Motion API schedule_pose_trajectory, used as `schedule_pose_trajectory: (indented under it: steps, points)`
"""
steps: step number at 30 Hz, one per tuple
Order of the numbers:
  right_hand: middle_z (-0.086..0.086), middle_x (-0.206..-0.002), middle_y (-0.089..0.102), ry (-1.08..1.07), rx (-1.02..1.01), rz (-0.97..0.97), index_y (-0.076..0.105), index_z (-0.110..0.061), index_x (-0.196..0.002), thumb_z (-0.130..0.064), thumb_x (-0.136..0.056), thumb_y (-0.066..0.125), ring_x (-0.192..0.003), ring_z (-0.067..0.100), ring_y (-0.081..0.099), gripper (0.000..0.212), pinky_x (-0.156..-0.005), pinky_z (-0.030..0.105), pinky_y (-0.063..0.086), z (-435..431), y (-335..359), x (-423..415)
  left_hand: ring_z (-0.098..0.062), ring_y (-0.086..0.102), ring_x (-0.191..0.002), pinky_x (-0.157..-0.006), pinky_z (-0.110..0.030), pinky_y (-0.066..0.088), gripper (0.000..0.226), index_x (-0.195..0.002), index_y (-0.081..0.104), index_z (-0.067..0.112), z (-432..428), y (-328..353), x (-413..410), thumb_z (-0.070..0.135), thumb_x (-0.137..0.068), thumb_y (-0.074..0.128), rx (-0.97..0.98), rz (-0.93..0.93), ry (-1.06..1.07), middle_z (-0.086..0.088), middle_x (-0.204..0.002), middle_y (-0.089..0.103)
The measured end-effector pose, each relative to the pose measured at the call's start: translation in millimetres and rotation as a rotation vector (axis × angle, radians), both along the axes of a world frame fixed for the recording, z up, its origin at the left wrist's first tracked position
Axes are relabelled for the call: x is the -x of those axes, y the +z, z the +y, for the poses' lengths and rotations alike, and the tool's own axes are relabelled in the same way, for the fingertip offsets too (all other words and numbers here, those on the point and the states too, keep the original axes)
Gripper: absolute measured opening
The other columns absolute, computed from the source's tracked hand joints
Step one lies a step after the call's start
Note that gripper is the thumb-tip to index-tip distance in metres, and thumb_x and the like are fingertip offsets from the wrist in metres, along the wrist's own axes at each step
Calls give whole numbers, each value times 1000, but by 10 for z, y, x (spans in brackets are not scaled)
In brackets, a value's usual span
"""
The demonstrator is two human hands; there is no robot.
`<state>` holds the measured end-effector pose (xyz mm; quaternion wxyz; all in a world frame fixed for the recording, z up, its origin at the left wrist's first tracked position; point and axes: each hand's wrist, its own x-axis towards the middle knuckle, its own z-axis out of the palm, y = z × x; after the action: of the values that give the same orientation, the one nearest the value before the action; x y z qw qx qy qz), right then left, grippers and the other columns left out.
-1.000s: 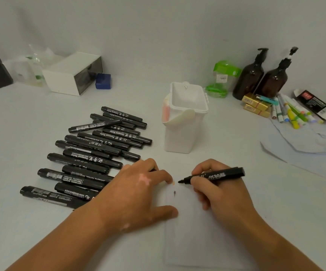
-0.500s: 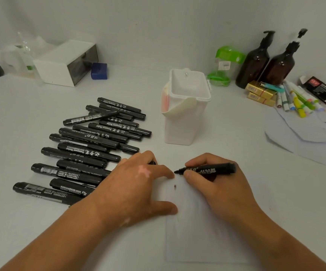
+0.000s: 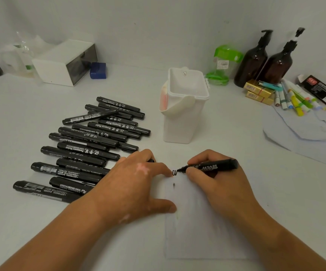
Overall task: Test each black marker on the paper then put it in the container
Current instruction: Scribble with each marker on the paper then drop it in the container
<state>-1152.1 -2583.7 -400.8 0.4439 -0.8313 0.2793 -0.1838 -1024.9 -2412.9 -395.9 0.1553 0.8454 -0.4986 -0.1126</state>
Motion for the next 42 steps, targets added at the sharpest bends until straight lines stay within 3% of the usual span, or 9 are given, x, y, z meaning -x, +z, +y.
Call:
schedule_pose_trajectory:
  steps: [11, 15, 17, 19, 21, 24, 31, 35, 42]
  points:
    - [-12, -66, 69, -6, -12, 4, 70, -31, -74, -18, -82, 76, -61, 3, 61, 16, -50, 10, 43, -20, -20, 7, 0, 41, -98, -93, -25, 40, 76, -125, 51, 53, -3, -11, 2, 87, -58, 58, 9, -3, -2, 23, -102, 41]
    - [-8, -55, 62, -37, -166, -156, 68, -24, -78, -12, -87, 73, -46, 6, 52, 17, -44, 15, 38, -45, -28, 48, 1, 43, -99, -93, -22, 39, 84, -135, 39, 55, 15, 3, -18, 84, -60, 64, 29, -6, -18, 22, -103, 44]
    - [-1, -54, 59, -37, -288, -274, 65, -22, -78, -12, -86, 72, -43, 12, 47, 15, -41, 21, 37, -49, 5, 84, 6, 44, -98, -89, -11, 36, 92, -143, 25, 55, 58, 25, -32, 77, -64, 69, 100, -11, -16, 24, -105, 46]
    - [3, -53, 56, -16, -373, -349, 63, -19, -77, -19, -80, 69, -43, 15, 43, 7, -39, 22, 34, -49, 35, 121, 12, 44, -101, -82, -5, 37, 81, -143, 22, 54, 81, 55, -19, 62, -76, 67, 225, 46, 34, 27, -107, 49]
    - [7, -52, 53, 16, -415, -386, 64, -19, -77, -26, -76, 72, -44, 17, 42, 10, -39, 25, 33, -55, 37, 158, 6, 49, -101, -76, -9, 40, 60, -137, 27, 51, 67, 62, 4, 35, -88, 57, 360, 187, 71, 27, -112, 56]
    - [6, -51, 52, 49, -426, -394, 70, -19, -82, -37, -70, 74, -46, 19, 45, 22, -42, 28, 38, -71, 12, 201, -7, 57, -99, -78, -10, 41, 55, -131, 35, 41, 57, 50, 62, 1, -95, 47, 500, 360, 74, 24, -119, 63]
    - [14, -61, 61, 131, -672, -491, 72, -17, -77, -19, -78, 64, -48, 21, 53, 9, -43, 28, 43, -112, 53, 242, -15, 72, -99, -91, -20, 53, 52, -115, 51, 39, 20, 29, 112, 7, -83, 78, 661, 572, 135, 20, -124, 66]
    - [11, -58, 59, 133, -665, -534, 68, -19, -69, -15, -81, 62, -44, 19, 50, 14, -42, 27, 41, -109, 109, 249, -10, 72, -97, -91, -28, 57, 36, -105, 71, 36, -4, 43, 143, 13, -79, 82, 623, 494, 142, 17, -107, 74]
    - [11, -58, 61, 164, -553, -538, 69, -19, -72, -14, -81, 66, -46, 20, 51, 11, -43, 28, 42, -68, 121, 264, 0, 71, -96, -91, -30, 56, 30, -112, 74, 30, 10, 69, 161, 15, -86, 75, 614, 372, 141, 21, -102, 74]
